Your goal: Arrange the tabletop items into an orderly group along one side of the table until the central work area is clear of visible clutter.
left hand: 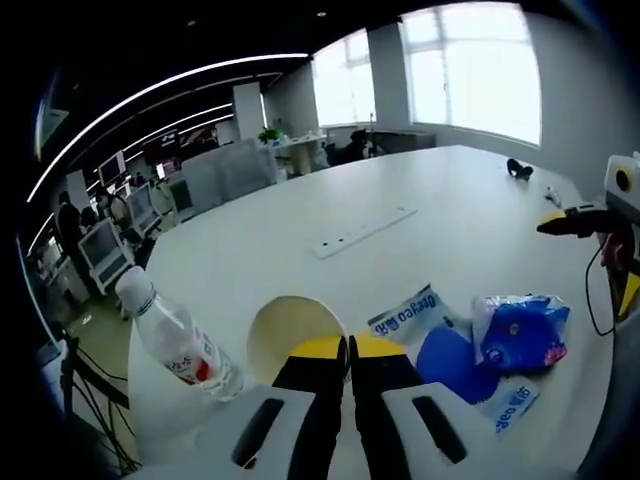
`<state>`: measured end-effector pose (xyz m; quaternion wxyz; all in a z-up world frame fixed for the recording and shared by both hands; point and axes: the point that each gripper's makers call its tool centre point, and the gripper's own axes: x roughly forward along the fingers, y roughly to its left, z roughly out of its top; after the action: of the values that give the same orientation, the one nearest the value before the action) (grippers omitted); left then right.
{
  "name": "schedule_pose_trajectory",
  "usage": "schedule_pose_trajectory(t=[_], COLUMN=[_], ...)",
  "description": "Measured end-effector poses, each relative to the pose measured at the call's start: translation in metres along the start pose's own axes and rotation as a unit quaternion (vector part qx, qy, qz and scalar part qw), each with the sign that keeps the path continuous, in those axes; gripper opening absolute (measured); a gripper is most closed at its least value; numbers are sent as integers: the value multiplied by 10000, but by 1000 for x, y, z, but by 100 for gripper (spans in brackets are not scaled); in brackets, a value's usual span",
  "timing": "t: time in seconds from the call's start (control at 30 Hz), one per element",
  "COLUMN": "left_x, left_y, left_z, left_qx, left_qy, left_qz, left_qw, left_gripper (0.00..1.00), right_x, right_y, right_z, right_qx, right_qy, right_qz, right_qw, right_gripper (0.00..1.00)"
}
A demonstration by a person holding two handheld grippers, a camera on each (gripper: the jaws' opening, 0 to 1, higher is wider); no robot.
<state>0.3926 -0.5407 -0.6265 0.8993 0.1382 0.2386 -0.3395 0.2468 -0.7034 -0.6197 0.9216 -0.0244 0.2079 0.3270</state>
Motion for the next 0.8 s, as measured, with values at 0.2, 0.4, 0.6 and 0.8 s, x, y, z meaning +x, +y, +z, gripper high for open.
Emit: schedule_pose_trajectory(t=[0.2,0.4,0.6,0.8], left_x=[3,7,9,9], left_y=[3,3,2,2], left_z=[0,1,3,3], left_qx=[48,106,176,234], left_qy=[14,8,14,54], left_qz=[6,-16,-29,-34], left_qw=[10000,9999,9998,9997], left_gripper=[1,1,1,1], right_x=[1,3,6,9], right_y=[-2,-4,-4,-4], right_z=[-4,-5,-4,-4], right_qx=[36,46,50,71], right_qy=[36,70,72,68], right_qz=[-8,-12,-1,4], right_qw=[10000,10000,10000,10000], right_gripper=[100,100,100,100])
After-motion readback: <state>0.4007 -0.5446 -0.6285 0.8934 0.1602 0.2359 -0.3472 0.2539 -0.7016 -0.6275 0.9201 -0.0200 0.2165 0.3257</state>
